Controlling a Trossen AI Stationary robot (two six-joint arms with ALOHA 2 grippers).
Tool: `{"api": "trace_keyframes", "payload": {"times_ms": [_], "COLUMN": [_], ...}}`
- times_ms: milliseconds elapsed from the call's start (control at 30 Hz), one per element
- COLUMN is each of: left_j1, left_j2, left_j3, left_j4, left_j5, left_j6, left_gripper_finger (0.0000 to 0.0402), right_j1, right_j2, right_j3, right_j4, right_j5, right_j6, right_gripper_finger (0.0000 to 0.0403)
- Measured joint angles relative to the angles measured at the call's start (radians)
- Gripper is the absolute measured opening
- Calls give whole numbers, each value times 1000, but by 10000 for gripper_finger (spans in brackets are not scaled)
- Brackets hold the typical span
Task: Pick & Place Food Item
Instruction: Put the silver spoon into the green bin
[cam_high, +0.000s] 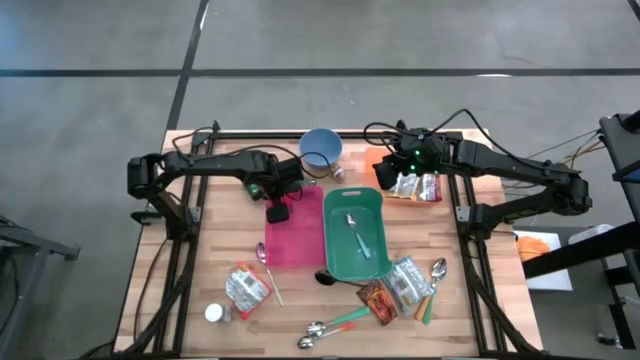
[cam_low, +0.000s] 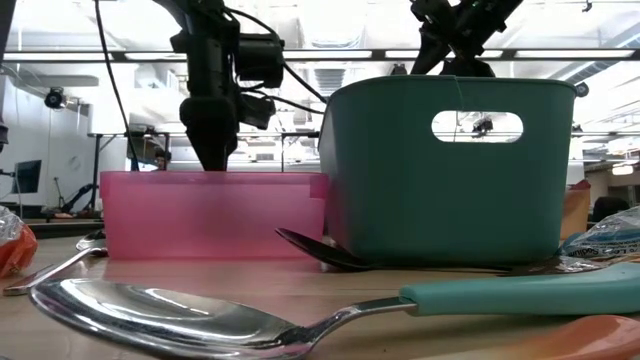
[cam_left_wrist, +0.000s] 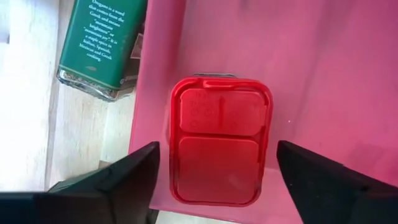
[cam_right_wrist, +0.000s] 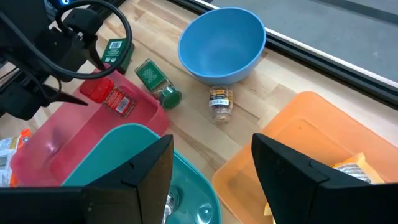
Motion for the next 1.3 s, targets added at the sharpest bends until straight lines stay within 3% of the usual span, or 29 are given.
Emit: {"api": "trace_keyframes", "payload": {"times_ms": [433,700,1300], "left_j1": [0,0,-7], "left_j2": [-16,-33,-109], "left_j3": [4,87,173], "left_j4": [3,-11,-209], "left_j5": [0,0,0], "left_j6": [-34,-36,-86], "left_gripper_finger": [352,353,353], "right_j1": [0,0,0], "right_j2": [0,0,0], "right_j3": [0,0,0], "right_j4": [0,0,-1], "right_j5": [2,2,1], "right_j6": [-8,-15,-15], "right_gripper_finger": [215,215,215]}}
